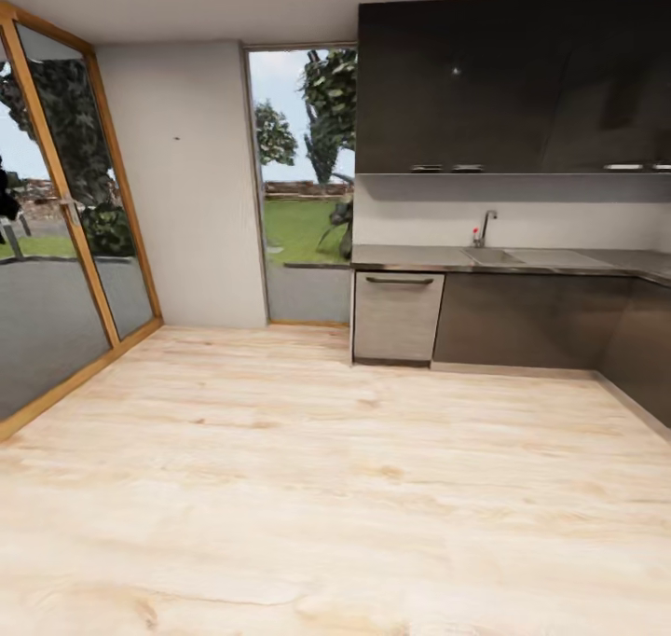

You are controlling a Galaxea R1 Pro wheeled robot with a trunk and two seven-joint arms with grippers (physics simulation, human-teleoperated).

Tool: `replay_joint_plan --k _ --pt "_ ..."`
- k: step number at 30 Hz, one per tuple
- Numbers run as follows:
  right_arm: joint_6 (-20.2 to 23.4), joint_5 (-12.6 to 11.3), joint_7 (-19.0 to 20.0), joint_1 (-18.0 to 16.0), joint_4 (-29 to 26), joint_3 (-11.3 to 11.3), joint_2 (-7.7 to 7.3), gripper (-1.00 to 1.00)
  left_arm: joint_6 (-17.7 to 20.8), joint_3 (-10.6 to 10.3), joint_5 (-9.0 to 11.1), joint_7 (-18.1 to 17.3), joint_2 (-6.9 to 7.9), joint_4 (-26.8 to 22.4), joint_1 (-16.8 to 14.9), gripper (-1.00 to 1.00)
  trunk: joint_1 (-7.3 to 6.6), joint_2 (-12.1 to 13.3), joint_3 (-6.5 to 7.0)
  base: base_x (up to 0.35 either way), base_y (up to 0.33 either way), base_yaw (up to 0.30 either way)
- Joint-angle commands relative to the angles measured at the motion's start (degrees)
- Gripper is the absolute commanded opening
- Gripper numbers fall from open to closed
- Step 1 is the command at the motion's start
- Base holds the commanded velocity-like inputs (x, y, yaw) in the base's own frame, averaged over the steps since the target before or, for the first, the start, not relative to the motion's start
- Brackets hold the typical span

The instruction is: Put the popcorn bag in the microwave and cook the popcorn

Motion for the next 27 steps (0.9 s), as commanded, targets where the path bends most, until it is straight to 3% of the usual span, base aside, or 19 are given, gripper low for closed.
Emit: replay_joint_plan --k 1,23,25,26,27 --pt "-0.18 -0.07 -0.03 -0.01 0.01 -0.05 0.01 1.00 -0.07 0.06 0.06 -0.01 0.00 -0.04 -0.01 1.00 0.00 -0.02 -0.04 0.000 0.000 -0.285" --pt "-0.07 -0.17 0.08 -0.01 0.01 -0.09 -0.17 1.00 -0.48 -0.01 0.13 -0.01 -0.55 -0.10 -0.03 1.00 0.00 -0.02 -0.04 0.000 0.000 -0.286" --pt "-0.07 -0.17 0.08 -0.01 0.01 -0.09 -0.22 1.00 -2.35 -0.48 -0.14 -0.01 0.03 -0.12 0.00 1.00 0.00 -0.02 -0.04 0.000 0.000 -0.286" --pt "-0.06 -0.17 0.08 -0.01 0.01 -0.09 -0.13 1.00 -4.03 -0.71 -0.35 0.26 2.16 -0.11 0.01 1.00 0.00 -0.02 -0.04 0.000 0.000 -0.286" --pt "-0.07 -0.17 0.08 -0.01 0.01 -0.09 -0.11 1.00 -4.28 -0.75 -0.35 0.30 2.63 -0.08 0.02 1.00 0.00 -0.02 -0.04 0.000 0.000 -0.286"
